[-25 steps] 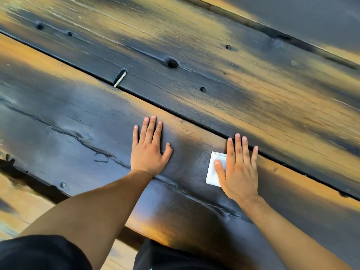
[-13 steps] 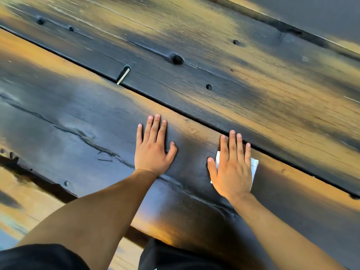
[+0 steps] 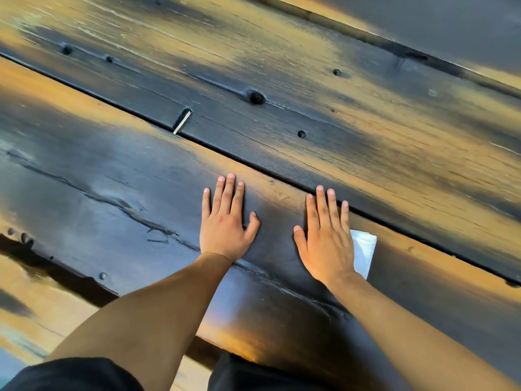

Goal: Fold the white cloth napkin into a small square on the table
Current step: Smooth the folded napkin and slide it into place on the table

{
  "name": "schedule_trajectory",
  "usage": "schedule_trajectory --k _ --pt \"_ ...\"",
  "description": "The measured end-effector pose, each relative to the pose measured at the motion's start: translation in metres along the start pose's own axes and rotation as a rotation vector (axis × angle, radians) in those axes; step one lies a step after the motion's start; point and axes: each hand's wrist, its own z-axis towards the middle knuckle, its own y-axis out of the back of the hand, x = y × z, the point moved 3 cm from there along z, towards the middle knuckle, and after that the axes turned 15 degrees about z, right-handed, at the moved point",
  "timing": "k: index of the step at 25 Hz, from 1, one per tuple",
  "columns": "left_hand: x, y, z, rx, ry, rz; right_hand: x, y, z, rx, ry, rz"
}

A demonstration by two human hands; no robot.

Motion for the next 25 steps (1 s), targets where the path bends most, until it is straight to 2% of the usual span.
schedule_trajectory --k 8,10,12,15,17,21,25 --pt "-0.001 0.001 0.001 0.008 0.003 -0.010 -0.002 -0.001 0.002 0.040 -0.024 0.039" --pt "-0.001 0.001 0.001 0.005 0.009 -0.022 -0.002 0.011 -0.002 -0.029 -0.005 0.192" --pt "0.000 0.000 0.002 0.009 0.007 -0.020 -0.013 0.026 -0.012 -0.173 -0.014 0.353" --pt "-0.001 -0.002 0.001 0.001 0.001 -0.011 -0.040 0.044 -0.032 -0.322 -0.158 0.306" --pt "-0.001 -0.002 0.001 0.000 0.001 -0.012 -0.055 0.049 -0.041 -0.315 -0.310 0.279" --pt "-0.003 0.000 0.002 0.024 0.005 0.008 -0.071 0.044 -0.056 -0.252 -0.535 0.533" --pt "-0.009 0.009 -0.001 0.028 0.012 -0.018 -0.075 0.041 -0.068 -0.312 -0.699 0.745"
